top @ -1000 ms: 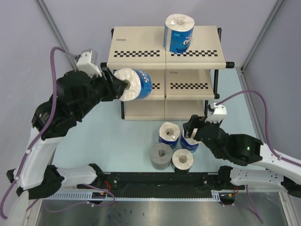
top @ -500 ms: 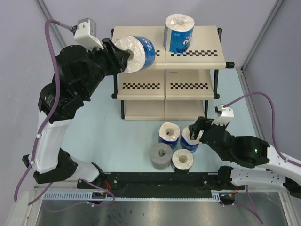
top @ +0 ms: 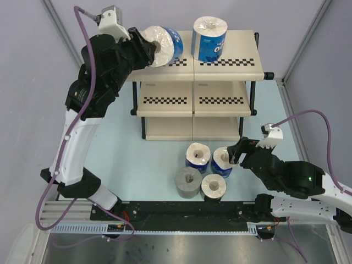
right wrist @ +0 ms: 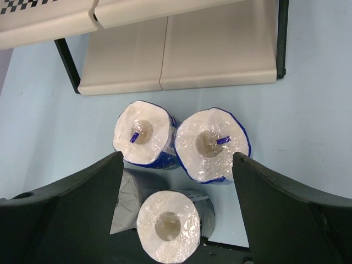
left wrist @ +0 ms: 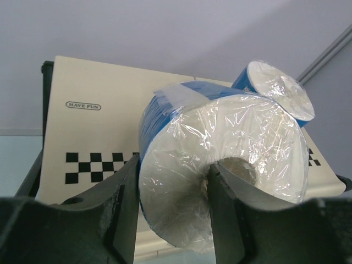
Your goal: Place and organize the paper towels onto the shelf
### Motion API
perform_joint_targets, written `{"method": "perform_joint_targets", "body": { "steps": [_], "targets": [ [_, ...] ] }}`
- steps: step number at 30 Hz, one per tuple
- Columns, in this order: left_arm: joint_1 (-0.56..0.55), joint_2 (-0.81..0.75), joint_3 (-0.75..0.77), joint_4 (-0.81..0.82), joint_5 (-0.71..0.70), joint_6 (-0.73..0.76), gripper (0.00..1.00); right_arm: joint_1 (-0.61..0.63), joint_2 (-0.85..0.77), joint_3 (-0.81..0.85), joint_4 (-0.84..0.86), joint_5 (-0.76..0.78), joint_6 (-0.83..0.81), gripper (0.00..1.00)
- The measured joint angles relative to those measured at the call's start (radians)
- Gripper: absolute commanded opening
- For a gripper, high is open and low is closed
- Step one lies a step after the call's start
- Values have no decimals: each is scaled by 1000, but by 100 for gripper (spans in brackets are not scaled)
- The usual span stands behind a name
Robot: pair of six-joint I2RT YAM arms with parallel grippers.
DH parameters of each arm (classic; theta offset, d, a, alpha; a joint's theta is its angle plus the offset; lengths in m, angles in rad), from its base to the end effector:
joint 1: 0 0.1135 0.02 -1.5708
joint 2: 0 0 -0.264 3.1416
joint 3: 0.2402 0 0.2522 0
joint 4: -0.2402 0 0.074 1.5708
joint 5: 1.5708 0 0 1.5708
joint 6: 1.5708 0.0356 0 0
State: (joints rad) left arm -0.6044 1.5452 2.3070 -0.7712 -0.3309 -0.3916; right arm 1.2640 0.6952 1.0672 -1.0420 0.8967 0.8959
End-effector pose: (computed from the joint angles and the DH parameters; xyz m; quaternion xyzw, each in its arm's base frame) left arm 0.2178 -0.1364 0.5889 -0.0408 0.7091 -0.2288 0.6657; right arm 0.0564 0.0861 0.3678 0.0370 0.8321 0.1620 0.5291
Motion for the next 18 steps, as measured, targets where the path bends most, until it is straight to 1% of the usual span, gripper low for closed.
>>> {"method": "perform_joint_targets", "body": {
  "steps": [8, 13, 18],
  "targets": [
    [1, 52, 13, 15, 47, 0, 34, 0, -18, 0, -31, 6, 22, 84],
    [1, 54, 13, 19, 47, 2, 38, 0, -21, 0, -52, 9, 40, 84],
    [1, 54, 13, 26, 47, 10, 44, 0, -20, 0, -72, 16, 62, 84]
  ]
}}
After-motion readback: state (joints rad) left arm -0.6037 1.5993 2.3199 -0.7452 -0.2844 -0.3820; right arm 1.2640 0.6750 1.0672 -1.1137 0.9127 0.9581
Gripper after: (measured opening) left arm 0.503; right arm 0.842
